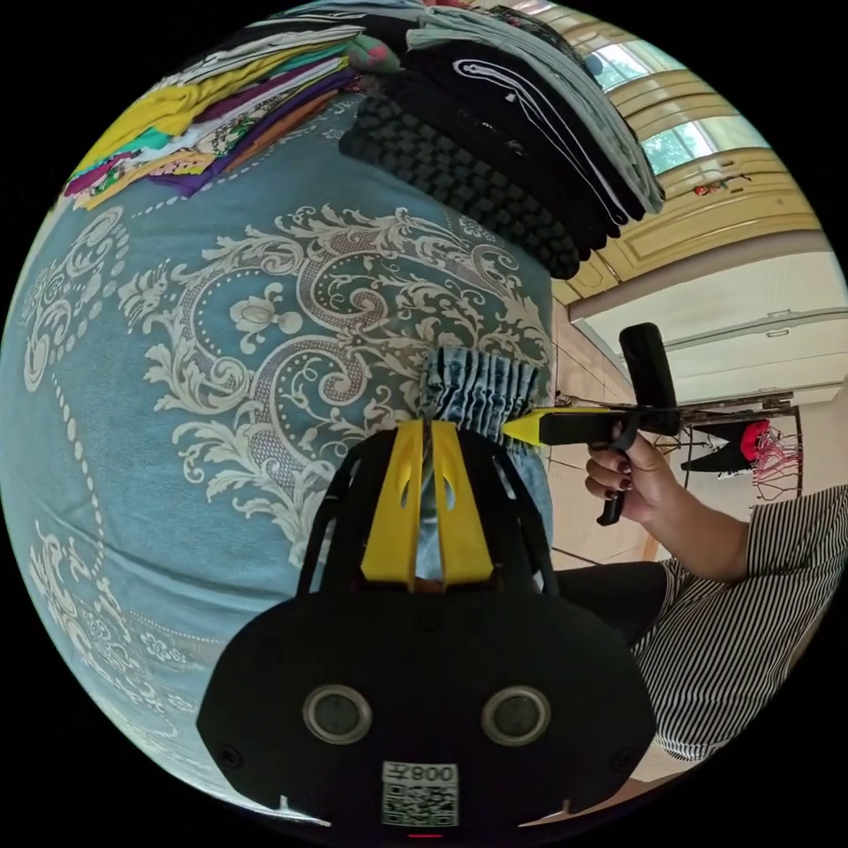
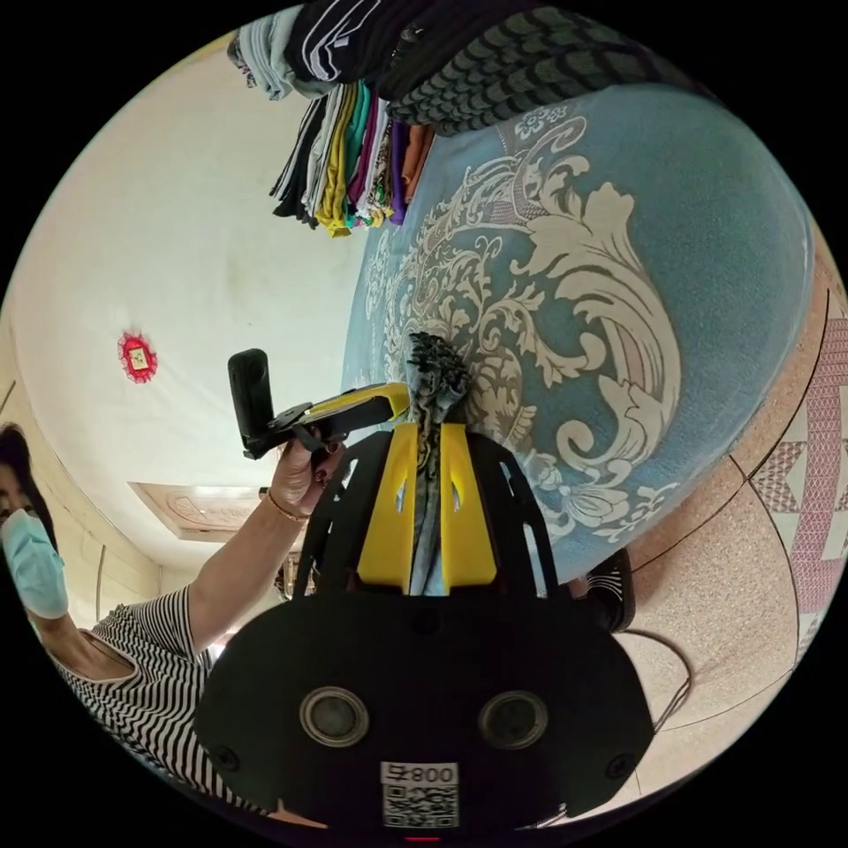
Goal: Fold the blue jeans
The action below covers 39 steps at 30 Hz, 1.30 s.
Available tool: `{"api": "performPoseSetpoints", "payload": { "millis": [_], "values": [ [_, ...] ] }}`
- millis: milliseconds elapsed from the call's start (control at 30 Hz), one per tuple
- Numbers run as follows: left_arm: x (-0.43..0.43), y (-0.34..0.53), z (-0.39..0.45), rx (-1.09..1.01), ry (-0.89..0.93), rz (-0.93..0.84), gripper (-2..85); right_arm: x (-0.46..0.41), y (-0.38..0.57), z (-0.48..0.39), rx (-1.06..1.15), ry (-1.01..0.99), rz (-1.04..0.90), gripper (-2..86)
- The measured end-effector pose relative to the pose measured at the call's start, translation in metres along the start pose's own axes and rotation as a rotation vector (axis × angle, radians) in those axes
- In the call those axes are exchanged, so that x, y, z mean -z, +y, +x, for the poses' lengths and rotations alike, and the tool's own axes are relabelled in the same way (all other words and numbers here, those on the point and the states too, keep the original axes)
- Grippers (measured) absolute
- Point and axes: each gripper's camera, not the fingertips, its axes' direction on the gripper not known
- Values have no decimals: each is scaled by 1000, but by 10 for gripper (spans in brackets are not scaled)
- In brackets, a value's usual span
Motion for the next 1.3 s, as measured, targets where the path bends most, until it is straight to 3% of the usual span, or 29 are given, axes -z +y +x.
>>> {"api": "performPoseSetpoints", "payload": {
  "millis": [100, 233, 400, 833, 1100, 1300],
  "values": [
    [7, -11, 2, 2, 47, 90, 18, 19, -2, -2, 44, -32, 28, 32],
    [5, -42, 19, -99, -64, 48, 17, 35, -12, -5, 87, -39, 42, 25],
    [-37, -60, 10, -51, -86, -33, 26, 31, -18, 29, -13, 1, 39, 24],
    [-18, -71, -17, 68, 78, 51, 70, 29, -14, 33, 14, -26, 38, 25],
    [31, -68, -15, 58, 137, 64, 31, 22, -4, 27, -6, -19, 24, 24],
    [113, -36, -1, 51, 213, 221, 23, 21, 17, 10, 21, -105, 45, 25]
  ]
}}
